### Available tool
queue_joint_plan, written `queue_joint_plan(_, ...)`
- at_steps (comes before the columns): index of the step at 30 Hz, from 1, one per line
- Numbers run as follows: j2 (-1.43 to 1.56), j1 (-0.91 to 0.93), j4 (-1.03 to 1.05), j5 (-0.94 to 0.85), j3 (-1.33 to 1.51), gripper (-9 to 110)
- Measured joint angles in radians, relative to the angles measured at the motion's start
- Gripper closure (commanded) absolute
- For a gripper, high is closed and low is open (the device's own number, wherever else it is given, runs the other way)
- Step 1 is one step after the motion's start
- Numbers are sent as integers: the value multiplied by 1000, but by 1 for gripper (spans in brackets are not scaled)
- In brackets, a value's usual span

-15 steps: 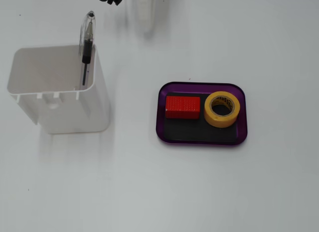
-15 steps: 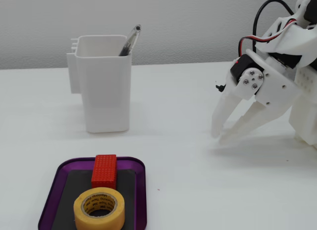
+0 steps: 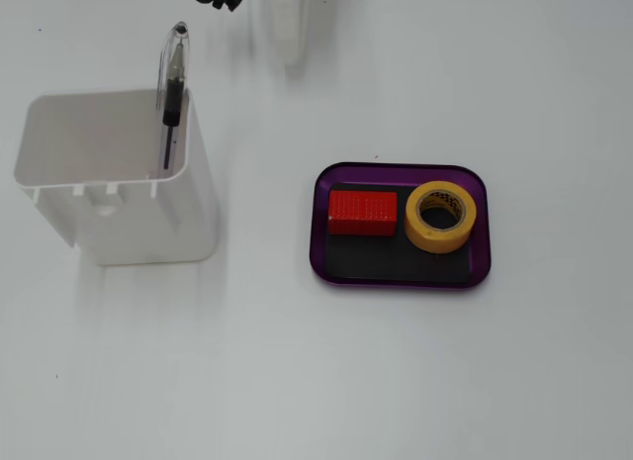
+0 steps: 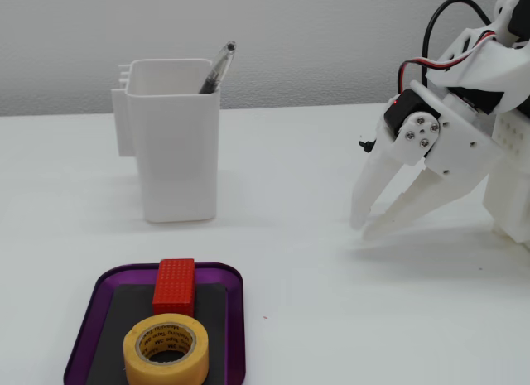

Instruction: Remove the yellow tape from the box.

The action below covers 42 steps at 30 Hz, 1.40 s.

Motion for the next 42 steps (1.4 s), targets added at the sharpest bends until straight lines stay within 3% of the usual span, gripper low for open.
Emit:
queue_joint_plan(11, 0, 2, 0, -8, 0, 101)
queue_joint_plan(20, 0, 2, -2, -259, -6, 101)
queue_joint_plan(42, 0, 2, -2, -279, -110, 92)
